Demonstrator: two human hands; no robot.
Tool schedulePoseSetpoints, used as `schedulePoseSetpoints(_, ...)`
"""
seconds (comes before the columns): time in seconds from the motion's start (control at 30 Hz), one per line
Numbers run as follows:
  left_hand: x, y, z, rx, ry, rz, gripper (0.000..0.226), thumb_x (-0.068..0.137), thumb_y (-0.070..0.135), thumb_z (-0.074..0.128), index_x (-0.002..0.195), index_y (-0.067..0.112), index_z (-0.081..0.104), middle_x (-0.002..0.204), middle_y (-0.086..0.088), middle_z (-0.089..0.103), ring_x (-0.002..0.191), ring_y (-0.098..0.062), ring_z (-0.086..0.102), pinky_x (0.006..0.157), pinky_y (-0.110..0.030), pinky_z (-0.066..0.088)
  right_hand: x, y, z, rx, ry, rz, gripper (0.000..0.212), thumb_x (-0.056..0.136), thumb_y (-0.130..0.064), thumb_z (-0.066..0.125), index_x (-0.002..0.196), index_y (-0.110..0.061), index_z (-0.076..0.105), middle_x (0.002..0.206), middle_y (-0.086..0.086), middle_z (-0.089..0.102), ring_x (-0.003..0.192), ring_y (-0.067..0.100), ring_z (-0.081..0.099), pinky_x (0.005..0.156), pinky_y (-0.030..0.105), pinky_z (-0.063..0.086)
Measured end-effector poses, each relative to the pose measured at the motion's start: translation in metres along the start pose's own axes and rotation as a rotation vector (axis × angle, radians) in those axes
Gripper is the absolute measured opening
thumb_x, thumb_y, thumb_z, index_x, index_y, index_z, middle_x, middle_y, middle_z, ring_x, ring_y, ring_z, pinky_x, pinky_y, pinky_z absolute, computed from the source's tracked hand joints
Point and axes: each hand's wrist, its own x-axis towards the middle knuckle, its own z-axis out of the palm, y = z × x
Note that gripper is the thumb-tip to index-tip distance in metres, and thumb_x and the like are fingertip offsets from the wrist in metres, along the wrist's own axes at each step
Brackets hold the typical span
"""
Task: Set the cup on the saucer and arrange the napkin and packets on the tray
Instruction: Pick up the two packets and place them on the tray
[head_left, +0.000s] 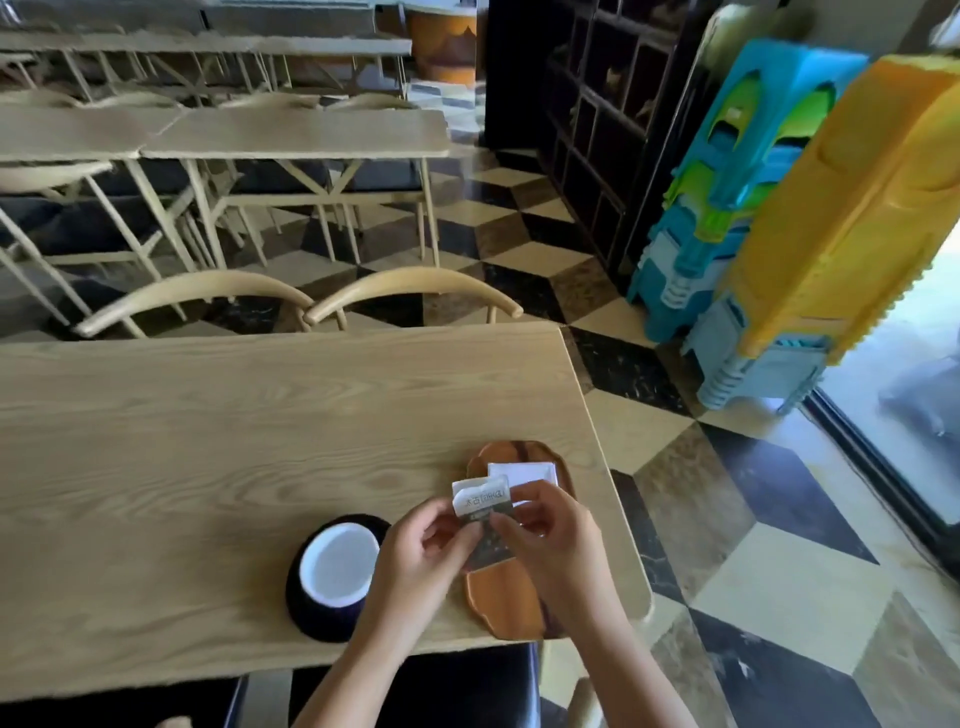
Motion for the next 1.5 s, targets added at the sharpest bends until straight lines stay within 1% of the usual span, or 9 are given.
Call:
schedulePoseSetpoints(0.17, -0.008, -0.028, 0.024, -0.033, 0.0, -0.197, 0.021, 0.087, 0.006, 0.059, 0.084, 0.024, 0.069, 0.08, 0.006, 0.074, 0.065, -0.016, 0.069, 0.06, -0.026, 0.058, -0.003, 0.048, -0.014, -0.07, -0.008, 0.119, 0.024, 0.076, -0.02, 0.071, 0.07, -0.038, 0.056, 0.068, -0.014, 0.067, 0.07, 0.0, 0.064, 0.062, 0.014, 0.047)
schedulePoseSetpoints(0.33, -0.001, -0.062, 0.04, 0.099, -0.015, -0.258, 0.016, 0.085, 0.001, 0.059, 0.085, 0.016, 0.067, 0.08, -0.004, 0.073, 0.07, -0.017, 0.07, 0.058, -0.024, 0.057, -0.001, 0.098, -0.013, -0.077, 0.005, 0.212, 0.023, 0.075, -0.013, 0.068, 0.075, -0.035, 0.06, 0.069, -0.016, 0.069, 0.065, -0.008, 0.062, 0.053, 0.004, 0.042)
schedulePoseSetpoints(0.43, 0.01, -0.089, 0.051, 0.245, -0.009, -0.279, 0.012, 0.085, 0.006, 0.06, 0.089, 0.015, 0.066, 0.084, -0.002, 0.072, 0.079, -0.016, 0.069, 0.072, -0.028, 0.056, 0.006, 0.127, -0.009, -0.147, -0.005, 0.264, 0.013, 0.075, -0.018, 0.069, 0.077, -0.029, 0.063, 0.068, -0.015, 0.067, 0.066, -0.005, 0.061, 0.054, 0.008, 0.043)
schedulePoseSetpoints(0.73, 0.034, -0.144, 0.073, 0.59, 0.077, -0.224, 0.01, 0.083, 0.011, 0.064, 0.09, 0.017, 0.067, 0.081, 0.015, 0.065, 0.068, 0.005, 0.059, 0.057, -0.003, 0.044, 0.032, 0.182, -0.014, -0.284, 0.047, 0.33, 0.013, 0.076, -0.022, 0.07, 0.077, -0.026, 0.058, 0.068, -0.015, 0.061, 0.066, 0.007, 0.058, 0.054, 0.014, 0.04)
schedulePoseSetpoints(0.9, 0.04, -0.156, 0.073, 0.874, 0.08, -0.159, 0.014, 0.082, 0.023, 0.065, 0.096, 0.018, 0.064, 0.085, 0.005, 0.065, 0.07, -0.011, 0.06, 0.053, -0.018, 0.039, 0.036, 0.191, -0.004, -0.518, 0.075, 0.323, 0.019, 0.08, -0.033, 0.065, 0.091, -0.023, 0.054, 0.074, -0.009, 0.063, 0.068, 0.016, 0.057, 0.053, 0.026, 0.042)
schedulePoseSetpoints(1.1, 0.025, -0.16, 0.066, 1.049, 0.137, 0.172, 0.047, 0.07, 0.021, 0.077, 0.112, 0.011, 0.06, 0.106, -0.008, 0.06, 0.089, -0.024, 0.061, 0.07, -0.036, 0.054, 0.028, 0.199, -0.009, -0.699, 0.156, 0.149, 0.038, 0.081, -0.029, 0.065, 0.114, -0.019, 0.049, 0.103, 0.005, 0.055, 0.08, 0.025, 0.057, 0.057, 0.029, 0.045)
schedulePoseSetpoints(1.2, 0.019, -0.163, 0.054, 1.056, 0.026, 0.397, 0.044, 0.073, 0.019, 0.071, 0.115, 0.013, 0.058, 0.117, -0.006, 0.059, 0.104, -0.021, 0.059, 0.082, -0.037, 0.051, 0.023, 0.207, -0.017, -0.792, 0.237, -0.177, 0.038, 0.076, -0.015, 0.071, 0.112, -0.012, 0.059, 0.106, 0.011, 0.059, 0.087, 0.027, 0.056, 0.071, 0.036, 0.049)
schedulePoseSetpoints(1.33, 0.027, -0.165, 0.053, 1.1, -0.159, 0.502, 0.034, 0.077, 0.011, 0.071, 0.11, 0.012, 0.064, 0.122, -0.005, 0.062, 0.116, -0.02, 0.057, 0.092, -0.04, 0.049, 0.022, 0.219, -0.022, -0.801, 0.056, -0.438, 0.034, 0.075, -0.006, 0.071, 0.109, -0.009, 0.066, 0.116, 0.01, 0.065, 0.107, 0.029, 0.059, 0.082, 0.042, 0.053)
schedulePoseSetpoints(1.5, 0.034, -0.172, 0.055, 1.119, -0.327, 0.498, 0.038, 0.078, 0.007, 0.07, 0.115, 0.014, 0.065, 0.126, -0.004, 0.061, 0.121, -0.018, 0.053, 0.098, -0.042, 0.045, 0.027, 0.222, -0.018, -0.804, -0.126, -0.462, 0.049, 0.066, -0.005, 0.077, 0.114, -0.01, 0.064, 0.117, 0.005, 0.066, 0.114, 0.025, 0.059, 0.091, 0.038, 0.05)
